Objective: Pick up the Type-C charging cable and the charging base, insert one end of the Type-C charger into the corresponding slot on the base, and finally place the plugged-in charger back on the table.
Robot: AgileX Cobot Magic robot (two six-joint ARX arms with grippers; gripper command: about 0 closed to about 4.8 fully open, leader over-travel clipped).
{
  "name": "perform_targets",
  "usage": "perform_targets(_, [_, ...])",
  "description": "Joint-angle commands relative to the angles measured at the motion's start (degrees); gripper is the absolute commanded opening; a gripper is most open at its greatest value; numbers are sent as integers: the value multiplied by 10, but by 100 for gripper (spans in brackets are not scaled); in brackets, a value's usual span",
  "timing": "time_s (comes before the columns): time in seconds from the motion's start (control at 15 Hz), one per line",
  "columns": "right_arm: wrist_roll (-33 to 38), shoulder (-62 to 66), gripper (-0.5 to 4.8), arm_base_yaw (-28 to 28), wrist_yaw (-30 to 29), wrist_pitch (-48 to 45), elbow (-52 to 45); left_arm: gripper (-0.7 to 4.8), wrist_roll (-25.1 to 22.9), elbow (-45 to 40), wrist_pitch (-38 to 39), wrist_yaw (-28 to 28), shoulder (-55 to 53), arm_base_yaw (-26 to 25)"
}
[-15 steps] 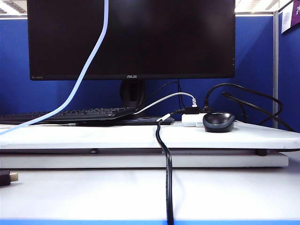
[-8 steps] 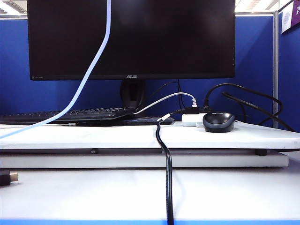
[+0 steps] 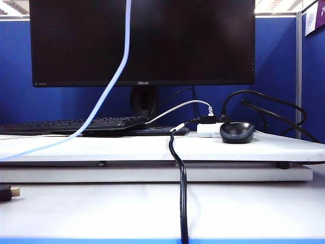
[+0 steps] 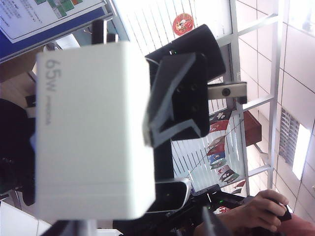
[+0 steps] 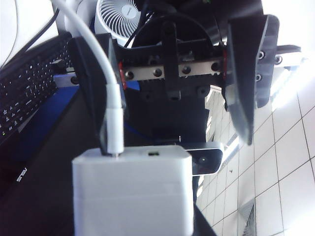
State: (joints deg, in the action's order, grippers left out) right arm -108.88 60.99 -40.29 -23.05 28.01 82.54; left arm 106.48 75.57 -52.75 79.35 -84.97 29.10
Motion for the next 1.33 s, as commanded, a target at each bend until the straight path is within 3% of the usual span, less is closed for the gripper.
perform_targets(0.07, [14,-5,0,-9,-62,18,-2,342,-30,4,1,-58,-4,-6])
perform_targets(0.33, [29,-13,0,4,-28,17,-2,342,-94,4,81,-49,-4,-10])
perform_targets(0.47, [34,-17,0,5,-21,17,-2,342,-155,4,145,-46,-4,-10])
perform_targets(0.67, [39,-19,0,6,-3,17,-2,341,-206,4,176,-50,-4,-26])
perform_targets(0.87, [85,-17,0,10,24,18,-2,332,-210,4,171,-63,-3,-74])
perform_targets(0.93, [200,0,0,30,56,18,-2,199,-208,5,134,-97,0,-80])
perform_targets(1.0, [227,5,0,34,56,19,-2,154,-205,5,123,-103,0,-80])
perform_targets(1.06, [300,24,0,35,67,23,-2,30,-198,5,74,-115,4,-80])
perform_targets(1.13, [344,37,-1,37,87,29,-2,-6,-183,5,43,-125,5,-80])
perform_targets(1.26, [407,63,0,40,141,51,-2,-6,-163,5,-2,-143,8,-80])
perform_targets(1.33, [484,91,0,40,159,96,-2,-6,-156,5,-16,-157,14,-85])
